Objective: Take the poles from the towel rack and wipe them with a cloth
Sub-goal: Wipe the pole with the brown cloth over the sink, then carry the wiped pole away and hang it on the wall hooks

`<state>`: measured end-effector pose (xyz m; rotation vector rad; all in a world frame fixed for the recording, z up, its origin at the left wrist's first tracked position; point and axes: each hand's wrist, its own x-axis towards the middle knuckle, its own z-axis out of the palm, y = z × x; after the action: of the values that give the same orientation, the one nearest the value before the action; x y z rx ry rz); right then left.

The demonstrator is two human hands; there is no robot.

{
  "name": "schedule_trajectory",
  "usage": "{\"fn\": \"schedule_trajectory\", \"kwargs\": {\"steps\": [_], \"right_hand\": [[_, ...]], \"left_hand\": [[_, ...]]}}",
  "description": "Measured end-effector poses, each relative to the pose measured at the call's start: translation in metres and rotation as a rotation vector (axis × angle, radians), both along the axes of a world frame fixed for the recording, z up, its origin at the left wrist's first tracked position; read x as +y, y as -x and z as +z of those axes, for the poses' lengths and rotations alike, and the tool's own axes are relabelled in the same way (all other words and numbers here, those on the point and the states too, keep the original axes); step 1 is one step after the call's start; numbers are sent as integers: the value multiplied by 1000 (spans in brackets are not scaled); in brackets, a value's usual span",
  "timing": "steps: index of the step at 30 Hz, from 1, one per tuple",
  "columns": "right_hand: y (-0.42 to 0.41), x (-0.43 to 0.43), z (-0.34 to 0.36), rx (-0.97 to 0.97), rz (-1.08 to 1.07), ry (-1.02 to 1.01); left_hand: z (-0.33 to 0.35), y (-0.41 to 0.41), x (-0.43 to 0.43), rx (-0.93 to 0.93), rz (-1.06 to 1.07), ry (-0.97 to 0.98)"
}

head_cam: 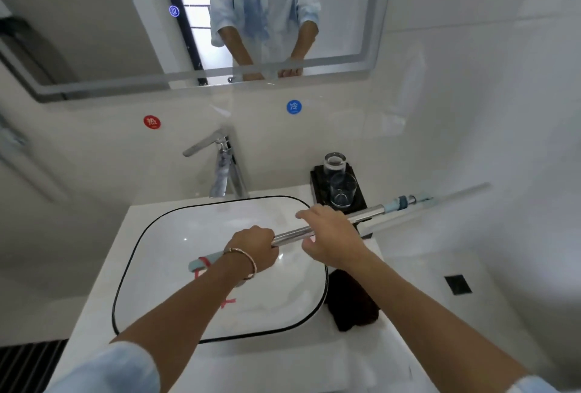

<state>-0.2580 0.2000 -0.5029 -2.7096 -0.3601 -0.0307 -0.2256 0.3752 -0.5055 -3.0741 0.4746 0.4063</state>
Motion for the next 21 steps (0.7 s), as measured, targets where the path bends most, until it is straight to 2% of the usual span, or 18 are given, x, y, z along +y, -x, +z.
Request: {"fn": "schedule_trajectory", "kwargs": {"steps": [3,5,7,9,11,12,15,17,19,21], "right_hand": [[-11,8,-9,84,75,295],[-17,9,-11,71,78,355],[-22,10,-8,79,95,386],[-27,13,-6,105,102,403],[-33,17,-5,118,50,375],[-37,20,-4,116,25,355],[-47,31,4,101,5,317],[-49,45,12,96,22,305],[-50,63,19,71,58,294],[-50,83,30,22,95,289]], "left_hand": [[8,2,-11,-31,-50,-18],[12,4,-12,-15,-53,13],[14,5,-4,-4,-44,129],[14,11,8,-136,-57,419],[15,24,17,-290,49,821],[15,32,20,-249,164,968],[8,46,29,262,623,1169],[5,44,42,481,929,1407],[9,36,59,423,1089,1726],[23,23,77,244,1073,1945]]}}
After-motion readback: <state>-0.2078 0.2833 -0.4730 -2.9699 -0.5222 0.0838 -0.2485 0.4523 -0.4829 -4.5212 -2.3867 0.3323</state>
